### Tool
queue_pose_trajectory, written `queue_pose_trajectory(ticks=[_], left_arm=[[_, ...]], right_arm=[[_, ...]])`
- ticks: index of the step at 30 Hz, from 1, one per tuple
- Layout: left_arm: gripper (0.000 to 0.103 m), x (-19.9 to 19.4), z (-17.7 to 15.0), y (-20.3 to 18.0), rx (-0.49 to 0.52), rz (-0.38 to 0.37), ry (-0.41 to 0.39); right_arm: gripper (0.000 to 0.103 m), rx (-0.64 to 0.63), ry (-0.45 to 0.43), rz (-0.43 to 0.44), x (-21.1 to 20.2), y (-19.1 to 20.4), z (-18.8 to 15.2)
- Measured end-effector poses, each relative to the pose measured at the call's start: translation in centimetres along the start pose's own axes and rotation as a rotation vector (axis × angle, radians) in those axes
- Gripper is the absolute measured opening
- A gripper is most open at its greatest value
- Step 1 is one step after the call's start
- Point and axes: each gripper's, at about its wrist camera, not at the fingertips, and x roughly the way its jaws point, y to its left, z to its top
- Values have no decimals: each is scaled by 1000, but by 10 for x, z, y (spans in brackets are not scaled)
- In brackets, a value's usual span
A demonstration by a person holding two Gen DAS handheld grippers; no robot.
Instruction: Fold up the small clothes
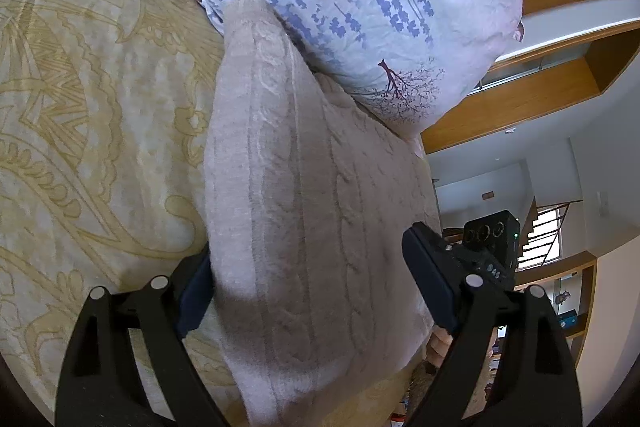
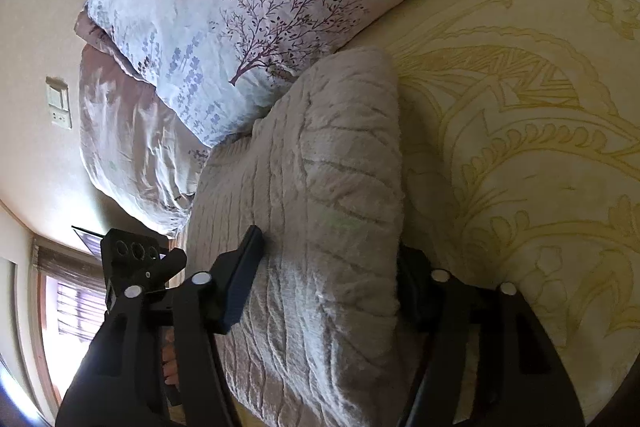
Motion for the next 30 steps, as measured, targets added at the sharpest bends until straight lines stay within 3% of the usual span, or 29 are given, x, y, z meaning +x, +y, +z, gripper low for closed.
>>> queue_pose_trajectory(ticks=[3, 6, 9, 18, 27, 30], left_arm=[[64, 5, -1, 1, -23, -13, 8], [49, 0, -3, 5, -30, -35, -1], [42, -8, -4, 5, -33, -63, -14], [40, -56, -19, 5, 20, -79, -47], [40, -144, -14, 33, 39, -27, -190], [42, -161, -7, 57, -2, 1, -218]], right_arm=[[35, -2, -6, 24, -1, 0, -4], [33, -26, -29, 19, -5, 5, -8], [31, -39, -47, 20, -9, 13, -12], [30, -108, -31, 76, -6, 54, -36], [30, -279, -23, 128, 46, 132, -44], [30, -300, -19, 123, 74, 142, -45]])
